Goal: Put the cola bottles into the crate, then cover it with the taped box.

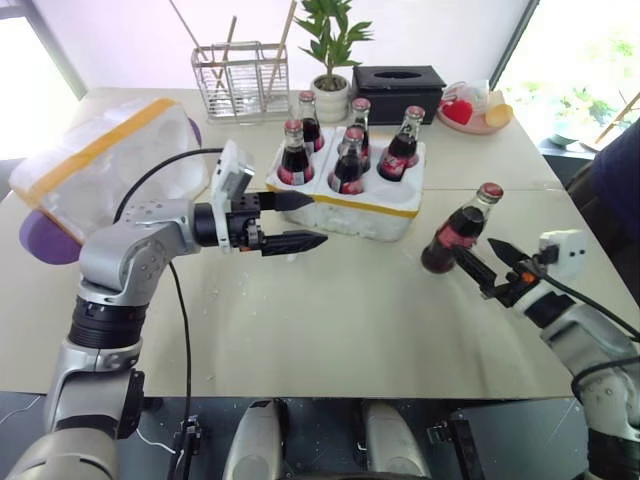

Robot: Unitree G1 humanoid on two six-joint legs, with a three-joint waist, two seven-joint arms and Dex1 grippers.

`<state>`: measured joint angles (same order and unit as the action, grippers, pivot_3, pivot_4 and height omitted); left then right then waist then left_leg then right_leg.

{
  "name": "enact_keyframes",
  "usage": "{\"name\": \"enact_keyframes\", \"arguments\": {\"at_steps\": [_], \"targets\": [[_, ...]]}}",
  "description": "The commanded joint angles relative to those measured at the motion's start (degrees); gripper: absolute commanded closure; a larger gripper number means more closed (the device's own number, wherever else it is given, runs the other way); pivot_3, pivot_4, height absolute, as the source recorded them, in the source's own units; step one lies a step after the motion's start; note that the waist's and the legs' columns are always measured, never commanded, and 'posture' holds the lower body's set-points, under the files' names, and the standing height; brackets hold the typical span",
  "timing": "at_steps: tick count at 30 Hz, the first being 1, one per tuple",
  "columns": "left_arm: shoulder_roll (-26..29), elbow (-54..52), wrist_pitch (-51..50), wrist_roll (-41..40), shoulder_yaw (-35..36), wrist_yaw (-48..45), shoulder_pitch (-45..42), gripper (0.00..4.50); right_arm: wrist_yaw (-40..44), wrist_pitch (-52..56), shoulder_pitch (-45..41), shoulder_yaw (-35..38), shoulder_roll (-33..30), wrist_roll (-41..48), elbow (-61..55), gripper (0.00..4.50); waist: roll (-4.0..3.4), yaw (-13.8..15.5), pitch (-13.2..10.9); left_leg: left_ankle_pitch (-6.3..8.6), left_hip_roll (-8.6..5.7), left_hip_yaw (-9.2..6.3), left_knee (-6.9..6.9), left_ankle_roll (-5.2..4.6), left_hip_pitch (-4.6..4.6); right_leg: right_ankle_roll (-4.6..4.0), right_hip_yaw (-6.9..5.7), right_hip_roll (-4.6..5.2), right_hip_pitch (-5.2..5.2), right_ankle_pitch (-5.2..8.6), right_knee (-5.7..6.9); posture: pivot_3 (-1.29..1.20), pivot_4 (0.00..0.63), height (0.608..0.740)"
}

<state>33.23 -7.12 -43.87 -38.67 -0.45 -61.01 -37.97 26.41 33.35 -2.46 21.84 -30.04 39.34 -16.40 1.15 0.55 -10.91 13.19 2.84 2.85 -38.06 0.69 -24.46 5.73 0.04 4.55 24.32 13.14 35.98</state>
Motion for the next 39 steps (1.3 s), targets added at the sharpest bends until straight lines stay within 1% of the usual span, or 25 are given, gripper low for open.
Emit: {"name": "enact_keyframes", "arguments": {"at_steps": [1, 7, 10, 12, 15, 16, 18, 20, 22, 23, 25, 29, 33, 34, 37, 39], "targets": [[0.18, -1.44, 1.07, -0.13, 0.69, 0.31, -0.67, 0.02, 1.02, -2.49, -2.86, -1.08, 0.60, -1.62, 2.89, 0.00, 0.00, -0.02, 0.00, 0.00, 0.00, 0.00, 0.00, 0.00, 0.00, 0.00, 0.00, 0.00, 0.00, 0.00, 0.00, 0.00, 0.150, 0.740], [0.19, -1.47, 1.08, -0.16, 0.86, 0.95, -0.89, 0.02, 2.59, -4.52, -7.73, -2.85, 1.67, -3.16, 9.44, 0.00, 0.00, 0.00, 0.00, 0.00, 0.00, 0.01, 0.00, 0.00, 0.00, 0.01, 0.01, 0.00, 0.00, 0.00, 0.01, 0.00, 0.150, 0.740], [0.30, -1.32, 1.22, 0.12, 0.79, 1.22, -0.84, 0.00, 4.44, -5.16, -7.88, -2.30, 1.44, -2.42, 8.67, 0.89, 0.00, 0.09, 0.00, 0.00, 0.00, 0.01, 0.00, 0.00, 0.00, 0.01, 0.00, 0.00, 0.00, 0.00, 0.01, 0.00, 0.150, 0.740], [0.53, -1.57, 1.05, 0.12, 1.20, 1.73, -0.56, 0.00, 5.40, -4.06, -7.25, -0.93, -0.02, -0.93, 5.81, 1.71, -0.02, 0.08, -0.01, 0.00, 0.00, 0.01, 0.00, 0.00, -0.01, 0.02, 0.00, 0.00, 0.00, 0.00, 0.01, 0.00, 0.150, 0.740], [1.15, -2.17, 0.77, -0.14, 2.16, 2.44, 0.05, 0.00, 7.09, -1.60, -7.21, 1.17, -3.34, 2.07, 1.29, 1.68, -0.10, 0.04, -0.06, 0.00, 0.00, 0.01, 0.00, 0.00, -0.02, 0.03, 0.00, 0.00, 0.02, 0.00, 0.01, 0.00, 0.150, 0.740], [1.53, -2.35, 0.60, -0.38, 2.78, 2.78, 0.39, 0.00, 7.63, 0.37, -8.78, 2.00, -5.27, 4.24, -0.36, 1.68, -0.13, 0.03, -0.08, 0.00, 0.00, 0.01, 0.01, 0.00, -0.03, 0.03, 0.00, 0.00, 0.03, 0.00, 0.01, 0.00, 0.150, 0.740], [2.14, -2.90, 0.34, -0.73, 3.91, 3.61, 1.19, 0.00, 8.67, 3.94, -12.83, 3.13, -8.78, 8.83, -2.65, 1.68, -0.28, -0.42, -0.17, 0.00, 0.00, 0.05, 0.01, 0.00, -0.03, 0.03, 0.03, 0.01, 0.05, 0.00, 0.02, 0.00, 0.150, 0.740], [2.46, -3.29, 0.15, -0.98, 4.49, 4.14, 1.71, 0.00, 8.98, 5.90, -16.09, 3.15, -10.69, 11.29, -3.10, 1.68, -0.30, -1.08, -0.18, 0.00, 0.00, 0.13, 0.01, 0.00, -0.03, 0.03, 0.13, 0.01, 0.15, -0.01, 0.08, 0.00, 0.150, 0.740], [3.11, -3.63, 0.32, -1.11, 5.51, 4.74, 2.87, 0.00, 8.77, 8.02, -25.53, 0.15, -11.47, 11.97, 0.42, 1.68, -0.28, -1.75, -0.19, 0.00, 0.02, 0.06, 0.03, 0.00, -0.01, 0.03, 0.11, -0.06, 0.14, -0.01, 0.09, 0.00, 0.150, 0.740], [3.34, -3.71, 0.45, -1.15, 5.98, 5.12, 3.30, 0.00, 8.88, 8.79, -30.36, -1.95, -11.16, 11.45, 2.85, 1.68, -0.30, -2.09, -0.20, 0.00, 0.05, 0.08, 0.04, -0.01, 0.01, 0.04, 0.12, -0.09, 0.15, -0.01, 0.09, 0.00, 0.150, 0.740], [3.37, -3.84, 0.65, -1.37, 6.63, 5.83, 3.55, 0.00, 9.53, 9.23, -36.86, -5.45, -9.87, 9.27, 7.22, 1.68, -0.29, -2.05, -0.19, 0.00, 0.06, 0.09, 0.10, -0.01, 0.02, 0.04, 0.13, -0.10, 0.19, -0.01, 0.12, 0.00, 0.150, 0.740], [2.99, -4.47, 0.50, -2.15, 6.71, 6.88, 2.86, 0.00, 11.31, 5.92, -43.02, -11.33, -6.99, 2.54, 15.46, 1.68, -0.23, -1.04, -0.17, 0.01, 0.07, 0.02, 0.16, -0.03, -0.04, 0.06, 0.05, -0.12, 0.19, -0.02, 0.12, 0.00, 0.150, 0.740], [2.67, -5.21, 0.35, -2.34, 6.35, 7.37, 2.11, 0.00, 12.97, 2.99, -45.26, -14.84, -4.41, -2.49, 23.02, 1.68, -0.22, -0.51, -0.18, 0.02, -0.03, 0.06, 0.13, -0.03, -0.31, 0.23, 0.01, 0.03, 0.28, -0.12, -0.01, 0.00, 0.150, 0.740], [2.66, -5.29, 0.35, -2.34, 6.28, 7.44, 2.04, 0.00, 13.53, 2.53, -45.31, -15.47, -4.24, -3.48, 24.07, 1.68, -0.22, -0.36, -0.18, 0.01, -0.06, 0.07, 0.08, -0.03, -0.50, 0.26, 0.02, 0.06, 0.43, -0.13, -0.01, 0.00, 0.150, 0.740], [3.09, -5.71, 0.27, -2.59, 6.40, 7.67, 1.71, 0.00, 14.38, -0.26, -43.74, -17.79, -3.93, -8.06, 26.64, 1.68, -0.23, -0.13, -0.18, 0.00, -0.06, 0.07, -0.04, -0.04, -0.95, 0.30, 0.02, 0.05, 0.90, -0.17, 0.09, 0.00, 0.150, 0.740], [3.71, -5.90, -0.04, -3.03, 6.99, 7.69, 1.54, 0.00, 14.59, -1.28, -42.52, -18.84, -3.05, -10.08, 28.11, 1.68, -0.23, -0.19, -0.19, 0.00, -0.04, 0.06, -0.02, -0.04, -0.94, 0.30, 0.00, 0.02, 0.93, -0.17, 0.12, 0.00, 0.150, 0.740]]}}
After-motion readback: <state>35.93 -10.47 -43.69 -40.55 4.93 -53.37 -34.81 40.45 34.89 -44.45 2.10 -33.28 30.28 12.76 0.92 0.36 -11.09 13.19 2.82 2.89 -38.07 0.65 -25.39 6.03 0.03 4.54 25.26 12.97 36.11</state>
